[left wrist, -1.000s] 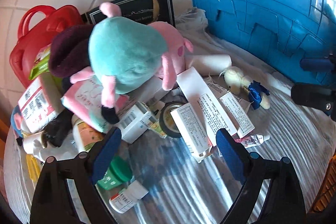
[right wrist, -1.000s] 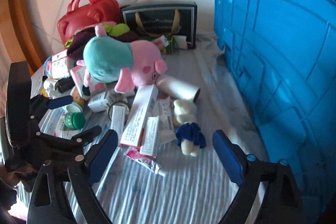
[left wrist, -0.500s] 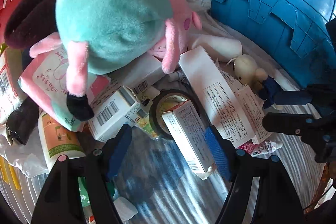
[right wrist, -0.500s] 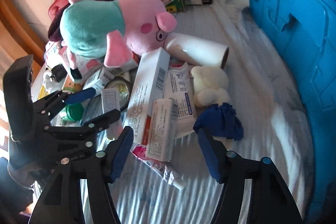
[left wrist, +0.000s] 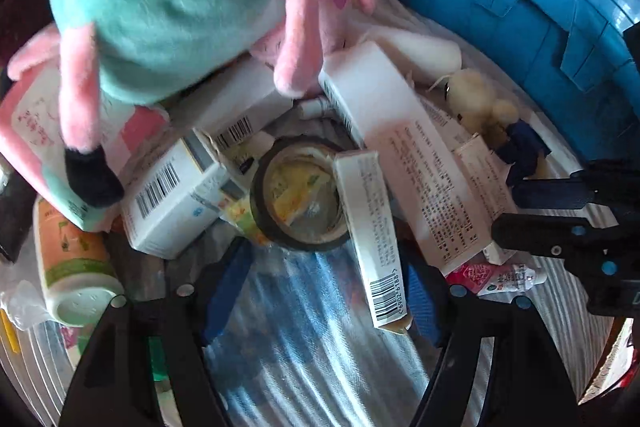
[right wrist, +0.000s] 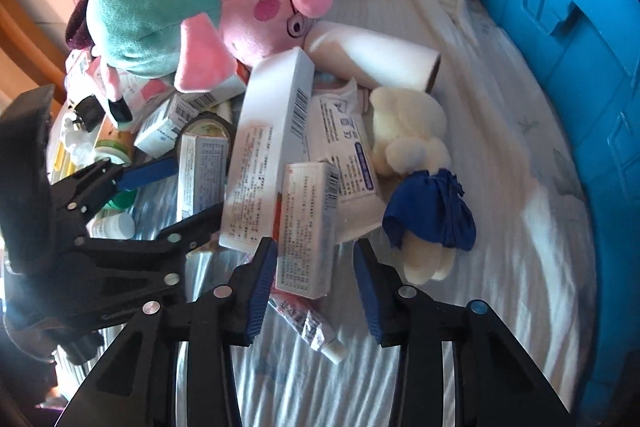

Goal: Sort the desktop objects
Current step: 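Grasp white medicine box with left tool while right tool grasps another white box, then carry both white boxes over the crate and open both tools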

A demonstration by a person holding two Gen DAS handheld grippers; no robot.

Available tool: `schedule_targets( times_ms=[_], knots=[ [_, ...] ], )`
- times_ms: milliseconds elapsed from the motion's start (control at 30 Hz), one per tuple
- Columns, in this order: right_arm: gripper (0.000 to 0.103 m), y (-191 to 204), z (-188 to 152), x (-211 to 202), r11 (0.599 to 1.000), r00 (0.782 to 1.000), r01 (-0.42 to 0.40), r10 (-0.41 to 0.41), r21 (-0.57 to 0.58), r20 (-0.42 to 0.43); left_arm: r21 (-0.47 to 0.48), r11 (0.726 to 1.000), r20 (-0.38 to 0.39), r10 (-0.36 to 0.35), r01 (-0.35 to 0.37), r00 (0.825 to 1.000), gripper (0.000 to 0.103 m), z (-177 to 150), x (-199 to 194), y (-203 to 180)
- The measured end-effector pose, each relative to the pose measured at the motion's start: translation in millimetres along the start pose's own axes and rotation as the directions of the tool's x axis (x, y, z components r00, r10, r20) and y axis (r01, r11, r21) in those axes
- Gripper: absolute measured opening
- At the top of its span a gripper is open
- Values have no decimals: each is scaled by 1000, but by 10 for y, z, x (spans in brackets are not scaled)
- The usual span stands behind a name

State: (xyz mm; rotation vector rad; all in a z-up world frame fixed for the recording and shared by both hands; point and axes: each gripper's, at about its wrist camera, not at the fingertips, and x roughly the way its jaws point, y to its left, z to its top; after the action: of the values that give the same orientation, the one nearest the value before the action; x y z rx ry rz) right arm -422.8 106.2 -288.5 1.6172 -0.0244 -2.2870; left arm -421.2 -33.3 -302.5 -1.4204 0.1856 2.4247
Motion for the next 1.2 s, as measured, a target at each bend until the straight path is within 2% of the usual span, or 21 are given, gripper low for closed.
schedule_targets(
  times_ms=[133,200,333,367,400,433,533,667,733,767,833,1000,1133,1200],
  knots=[
    [38,43,41,74,1000,1000,-4,4,-5,-29,-5,1000,-14,-6,6,1000,68,-72,-35,59],
    [37,58,54,124,1000,999,-24,24,2,-36,-16,1000,-18,-10,10,1000,62,-96,-60,113],
    [34,20,71,151,998,997,-53,54,23,-53,-7,1000,-24,-15,14,1000,60,-97,-45,73],
    [29,-35,76,164,995,994,-80,84,58,-71,6,1000,-32,-26,26,999,51,-97,-51,35],
    [29,-89,58,171,992,991,-90,98,90,-89,11,999,-39,-51,52,998,42,-106,-65,10],
    [29,-129,24,160,992,992,-85,93,99,-89,10,998,-48,-68,68,997,42,-130,-78,-7],
    [29,-160,17,208,994,993,-59,68,92,-92,44,998,-49,-48,51,998,42,-169,-74,-60],
    [28,-53,105,287,999,996,-29,31,30,-83,59,997,-80,-38,42,996,41,-127,-33,-113],
    [27,-38,89,302,1000,997,-18,19,13,-72,82,995,-67,-49,54,997,27,-128,-20,-138],
    [27,-17,75,305,1000,998,-5,4,-4,-69,69,994,-66,-76,80,995,15,-132,-22,-117],
    [27,39,25,276,999,998,1,-3,-32,-59,41,991,-64,-122,125,990,15,-170,-65,-66],
    [27,148,-111,82,997,1000,-1,0,-82,-11,66,990,-33,-122,124,992,15,-352,-319,-53],
    [27,229,-133,-219,996,998,-29,33,-82,55,80,989,51,-130,125,990,15,-400,-743,-62],
    [27,327,-150,-478,995,993,-43,52,-87,107,110,987,109,-132,120,985,15,-257,-1002,-52]
  ],
)
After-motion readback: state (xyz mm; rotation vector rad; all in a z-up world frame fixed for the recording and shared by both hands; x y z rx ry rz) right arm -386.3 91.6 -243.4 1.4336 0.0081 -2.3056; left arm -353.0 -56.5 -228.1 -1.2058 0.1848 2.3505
